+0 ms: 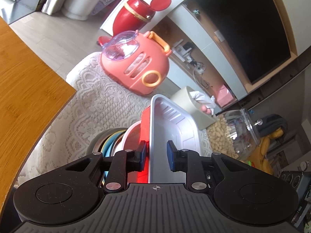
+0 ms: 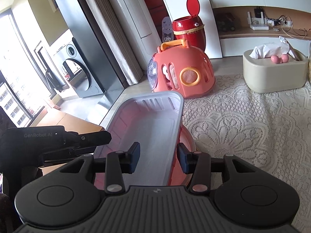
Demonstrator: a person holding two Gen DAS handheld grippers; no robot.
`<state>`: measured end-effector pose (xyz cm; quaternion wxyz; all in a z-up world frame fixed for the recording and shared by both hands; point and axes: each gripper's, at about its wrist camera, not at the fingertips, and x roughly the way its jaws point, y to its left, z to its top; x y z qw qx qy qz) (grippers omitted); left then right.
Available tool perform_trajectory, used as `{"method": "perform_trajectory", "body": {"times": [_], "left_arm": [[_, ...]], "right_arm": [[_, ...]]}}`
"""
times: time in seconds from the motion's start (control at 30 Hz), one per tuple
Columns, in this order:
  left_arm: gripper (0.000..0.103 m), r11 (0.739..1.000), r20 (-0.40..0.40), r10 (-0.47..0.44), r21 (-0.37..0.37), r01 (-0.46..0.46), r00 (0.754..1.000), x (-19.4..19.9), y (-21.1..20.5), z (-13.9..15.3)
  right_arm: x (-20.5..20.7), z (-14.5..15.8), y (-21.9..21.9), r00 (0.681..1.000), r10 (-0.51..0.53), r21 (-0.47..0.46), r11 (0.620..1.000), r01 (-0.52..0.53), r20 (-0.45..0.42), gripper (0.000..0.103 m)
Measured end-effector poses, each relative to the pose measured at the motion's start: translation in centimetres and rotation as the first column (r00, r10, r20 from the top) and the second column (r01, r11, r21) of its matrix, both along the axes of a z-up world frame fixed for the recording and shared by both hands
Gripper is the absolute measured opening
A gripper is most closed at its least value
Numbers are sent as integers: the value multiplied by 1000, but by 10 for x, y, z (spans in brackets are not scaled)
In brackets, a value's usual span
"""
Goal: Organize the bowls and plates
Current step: 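Carry the foil tray over the bowl stack with both tools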
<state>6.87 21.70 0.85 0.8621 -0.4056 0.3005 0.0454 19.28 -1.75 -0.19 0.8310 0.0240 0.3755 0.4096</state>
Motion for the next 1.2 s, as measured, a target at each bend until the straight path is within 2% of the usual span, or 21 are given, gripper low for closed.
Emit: {"method": "perform_trajectory", "body": {"times": [0.9, 1.0, 1.1, 1.2], "left_arm": [[26, 1000, -1, 19, 1, -19, 1000, -6, -1, 0], [26, 998, 11, 52, 28, -52, 999, -13, -2, 5], [26, 994, 20, 79, 75, -80, 997, -22, -5, 13], [26, 979, 40, 94, 176, -100, 995, -36, -17, 23]], "right_arm": [[-3, -1, 0, 1000, -7, -3, 1000, 7, -9, 43], [-4, 0, -2, 1000, -19, 0, 1000, 19, 2, 43], [-10, 4, -6, 997, -50, 0, 999, 50, 57, 43], [-19, 9, -13, 990, -78, 12, 997, 77, 115, 43]]}}
